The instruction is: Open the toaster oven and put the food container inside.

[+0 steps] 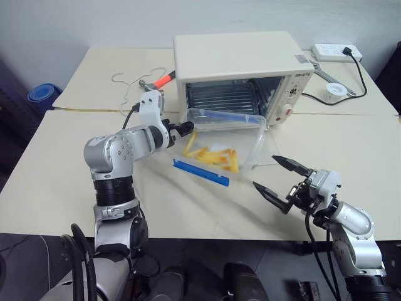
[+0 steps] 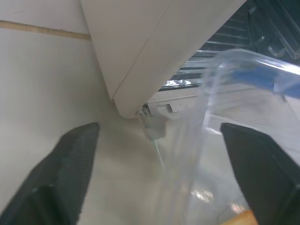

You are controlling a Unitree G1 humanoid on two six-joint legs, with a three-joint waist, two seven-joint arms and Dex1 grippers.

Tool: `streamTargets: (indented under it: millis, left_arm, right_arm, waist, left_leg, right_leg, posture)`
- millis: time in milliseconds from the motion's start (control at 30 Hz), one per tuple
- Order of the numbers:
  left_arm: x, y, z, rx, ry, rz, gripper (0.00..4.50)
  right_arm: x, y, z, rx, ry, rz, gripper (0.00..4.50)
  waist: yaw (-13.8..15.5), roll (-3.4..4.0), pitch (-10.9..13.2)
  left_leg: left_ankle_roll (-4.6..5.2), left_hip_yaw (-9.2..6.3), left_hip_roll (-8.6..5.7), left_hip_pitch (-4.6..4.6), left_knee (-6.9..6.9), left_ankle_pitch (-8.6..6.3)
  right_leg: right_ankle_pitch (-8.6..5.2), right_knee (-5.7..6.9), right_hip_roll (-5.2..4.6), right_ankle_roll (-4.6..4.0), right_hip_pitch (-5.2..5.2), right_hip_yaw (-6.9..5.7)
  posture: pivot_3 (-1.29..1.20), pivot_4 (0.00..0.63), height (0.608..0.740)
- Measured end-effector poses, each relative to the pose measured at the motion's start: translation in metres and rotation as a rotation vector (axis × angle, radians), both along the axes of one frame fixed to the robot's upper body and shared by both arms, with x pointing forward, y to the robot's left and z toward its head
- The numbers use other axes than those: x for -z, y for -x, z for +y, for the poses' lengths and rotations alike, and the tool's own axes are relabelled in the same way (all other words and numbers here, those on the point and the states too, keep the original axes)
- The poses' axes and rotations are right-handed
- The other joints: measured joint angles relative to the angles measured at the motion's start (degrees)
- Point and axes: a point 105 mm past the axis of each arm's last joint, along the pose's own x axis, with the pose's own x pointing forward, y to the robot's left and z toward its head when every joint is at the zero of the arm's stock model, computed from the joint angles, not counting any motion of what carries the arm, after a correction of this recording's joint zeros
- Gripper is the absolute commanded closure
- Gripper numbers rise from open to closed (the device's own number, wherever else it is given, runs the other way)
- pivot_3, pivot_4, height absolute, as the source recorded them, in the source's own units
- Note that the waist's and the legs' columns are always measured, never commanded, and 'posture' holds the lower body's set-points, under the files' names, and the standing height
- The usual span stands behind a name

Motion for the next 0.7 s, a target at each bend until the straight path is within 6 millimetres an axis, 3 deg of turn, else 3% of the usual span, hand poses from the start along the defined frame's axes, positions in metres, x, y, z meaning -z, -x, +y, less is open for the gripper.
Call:
streamTargets:
  millis: [267, 400, 700]
  left_arm:
    - [-0.001, 0.007, 0.014, 0.011, -0.086, 0.021, 0.01]
    - [0.0, 0.008, 0.018, 0.021, -0.115, 0.028, 0.86]
    - [-0.01, 0.012, 0.028, 0.112, -0.218, 0.041, 3.66]
  right_arm:
    - [-0.003, 0.0, 0.002, -0.004, 0.0, -0.008, 0.0]
    - [-0.003, 0.0, 0.002, -0.001, -0.004, -0.009, 0.0]
    - [-0.006, -0.003, 0.004, 0.002, -0.016, -0.021, 0.0]
  waist:
    - [-0.5, 0.0, 0.0]
    - [-0.4, 0.0, 0.0]
    - [-0.6, 0.01, 0.0]
  left_leg:
    - [-0.01, 0.0, 0.05, 0.02, -0.03, 0.0]
    - [-0.01, 0.0, 0.05, 0.0, -0.01, -0.01]
    - [-0.01, 0.0, 0.06, 0.0, -0.02, -0.01]
  right_leg:
    - [0.0, 0.02, 0.05, 0.0, -0.02, 0.02]
    - [0.0, 0.02, 0.05, 0.0, -0.02, 0.02]
    - [0.0, 0.05, 0.07, -0.01, -0.03, 0.03]
  posture:
    - [0.0, 0.15, 0.74]
    - [0.0, 0.15, 0.74]
    - [0.0, 0.15, 0.74]
